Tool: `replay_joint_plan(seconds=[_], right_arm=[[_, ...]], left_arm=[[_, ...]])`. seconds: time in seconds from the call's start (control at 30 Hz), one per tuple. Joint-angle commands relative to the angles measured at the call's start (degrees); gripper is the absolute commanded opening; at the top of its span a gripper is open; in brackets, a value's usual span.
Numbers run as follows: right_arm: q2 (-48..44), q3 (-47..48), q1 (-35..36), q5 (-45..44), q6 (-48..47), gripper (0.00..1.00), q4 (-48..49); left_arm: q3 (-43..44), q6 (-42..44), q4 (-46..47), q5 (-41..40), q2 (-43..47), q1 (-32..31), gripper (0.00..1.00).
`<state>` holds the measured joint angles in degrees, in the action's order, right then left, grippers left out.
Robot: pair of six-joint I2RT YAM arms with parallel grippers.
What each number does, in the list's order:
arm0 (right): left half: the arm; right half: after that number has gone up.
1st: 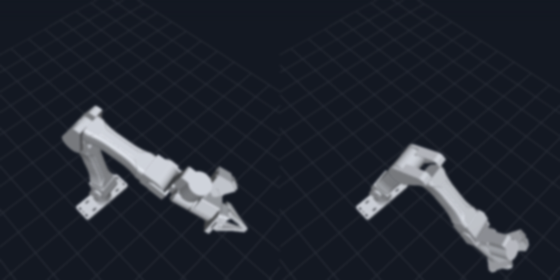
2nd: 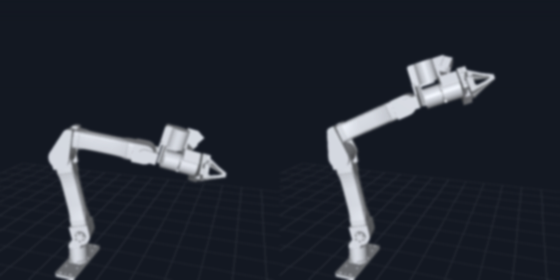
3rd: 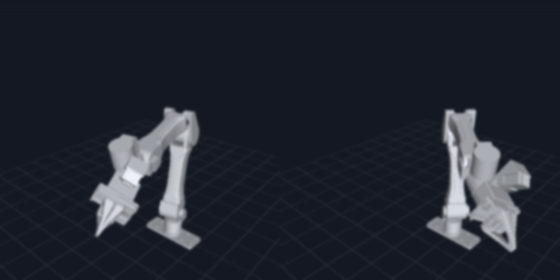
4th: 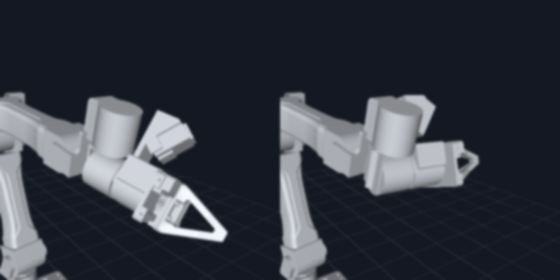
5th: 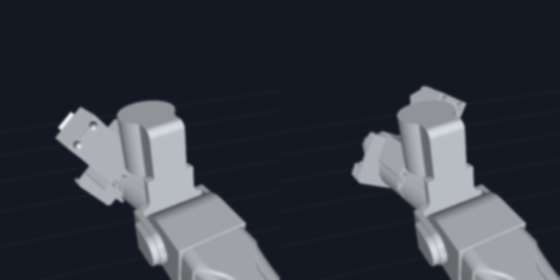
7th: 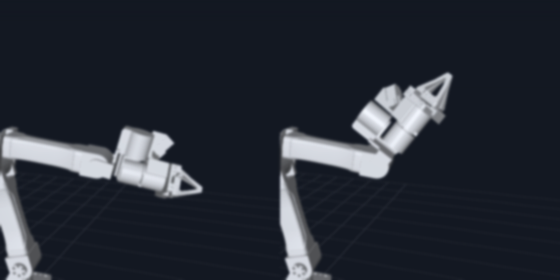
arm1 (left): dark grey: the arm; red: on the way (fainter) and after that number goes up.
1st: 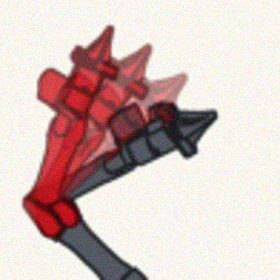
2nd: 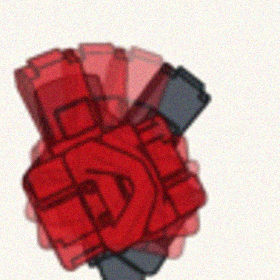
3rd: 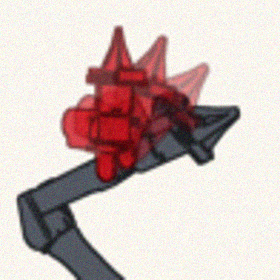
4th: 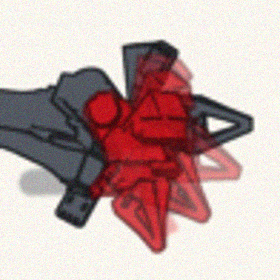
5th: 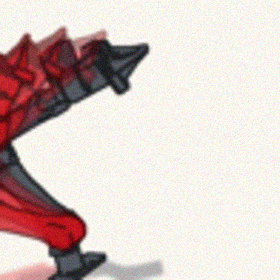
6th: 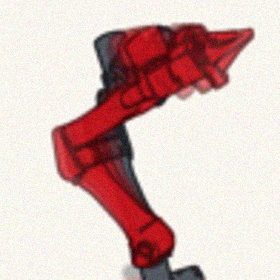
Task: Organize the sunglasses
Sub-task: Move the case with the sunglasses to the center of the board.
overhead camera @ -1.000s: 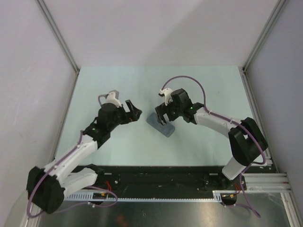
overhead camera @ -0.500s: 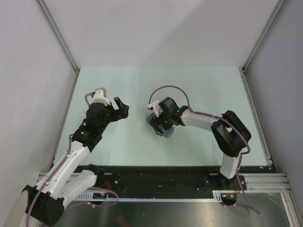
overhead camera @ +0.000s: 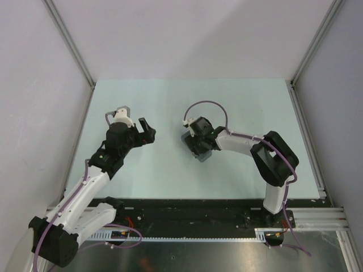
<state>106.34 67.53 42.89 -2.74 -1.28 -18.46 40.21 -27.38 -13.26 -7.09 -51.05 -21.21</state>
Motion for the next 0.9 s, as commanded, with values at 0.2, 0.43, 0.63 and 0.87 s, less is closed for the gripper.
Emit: replay_joint_plan(seconds=[0.2,0.43,0.63,0.87], right_arm=[[-5.53,0.15,-9.40,-12.37,13.14,0.40,-1.41],[-8.25,-4.50,-16.96,-12.56,13.24,0.41,0.52],[-6.33,-5.83,-21.27,-9.30,10.77,0.50,1.76],[-6.23,-5.74,-21.80,-8.33,12.44,0.64,0.62]], left_arm=[[1.01,0.04,0.42,2.08,-2.65,0.65,1.00],[1.10,0.39,0.42,3.05,-3.36,0.65,1.00],[1.19,1.10,0.34,3.58,-3.36,0.73,1.00],[1.01,1.10,0.34,4.11,-2.74,0.82,1.00]])
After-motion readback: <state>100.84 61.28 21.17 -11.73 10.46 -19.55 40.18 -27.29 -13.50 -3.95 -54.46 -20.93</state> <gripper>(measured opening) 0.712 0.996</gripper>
